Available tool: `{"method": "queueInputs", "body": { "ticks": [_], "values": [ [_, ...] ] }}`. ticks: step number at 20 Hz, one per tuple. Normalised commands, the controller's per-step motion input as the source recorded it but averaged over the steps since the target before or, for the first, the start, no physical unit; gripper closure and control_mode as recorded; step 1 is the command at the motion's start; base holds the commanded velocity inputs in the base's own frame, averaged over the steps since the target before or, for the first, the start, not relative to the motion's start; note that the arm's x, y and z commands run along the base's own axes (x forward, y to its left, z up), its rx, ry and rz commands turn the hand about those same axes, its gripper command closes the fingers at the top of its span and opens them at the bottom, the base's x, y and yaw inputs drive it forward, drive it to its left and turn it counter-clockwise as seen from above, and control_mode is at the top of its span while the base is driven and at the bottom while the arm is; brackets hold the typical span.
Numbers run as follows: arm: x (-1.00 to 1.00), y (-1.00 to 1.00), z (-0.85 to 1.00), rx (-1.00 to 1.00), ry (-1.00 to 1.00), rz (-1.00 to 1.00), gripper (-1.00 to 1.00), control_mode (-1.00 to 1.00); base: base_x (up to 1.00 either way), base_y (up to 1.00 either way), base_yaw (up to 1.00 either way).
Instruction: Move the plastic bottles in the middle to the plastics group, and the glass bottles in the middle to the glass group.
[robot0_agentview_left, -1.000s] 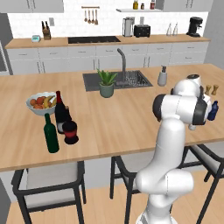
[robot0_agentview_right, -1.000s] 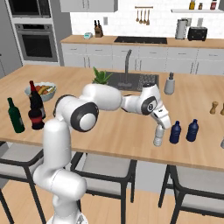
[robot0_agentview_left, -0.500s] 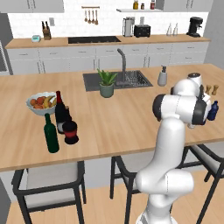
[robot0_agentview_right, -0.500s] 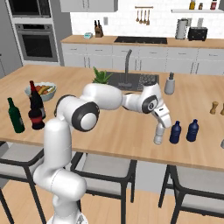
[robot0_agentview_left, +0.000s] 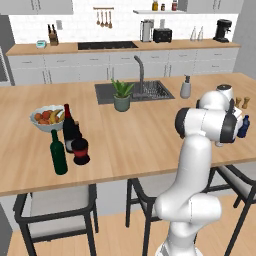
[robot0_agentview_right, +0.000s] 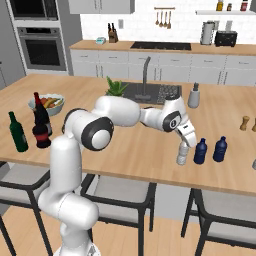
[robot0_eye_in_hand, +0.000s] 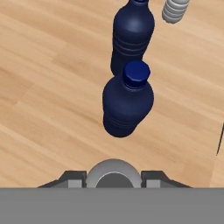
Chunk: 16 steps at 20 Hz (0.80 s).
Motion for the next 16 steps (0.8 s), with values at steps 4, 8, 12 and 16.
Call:
{"method": "queueInputs", "body": {
  "ticks": [4, 8, 12, 16],
  "values": [
    [0.0, 0.0, 0.0, 0.0, 0.0, 0.0, -1.0, -1.0, 0.0, 0.0, 0.0],
    [0.0, 0.0, 0.0, 0.0, 0.0, 0.0, -1.0, -1.0, 0.0, 0.0, 0.0],
    [-0.01, 0.0, 0.0, 0.0, 0.0, 0.0, -1.0, -1.0, 0.0, 0.0, 0.0],
    [-0.07, 0.0, 0.0, 0.0, -0.01, 0.0, -1.0, -1.0, 0.0, 0.0, 0.0]
  ]
}}
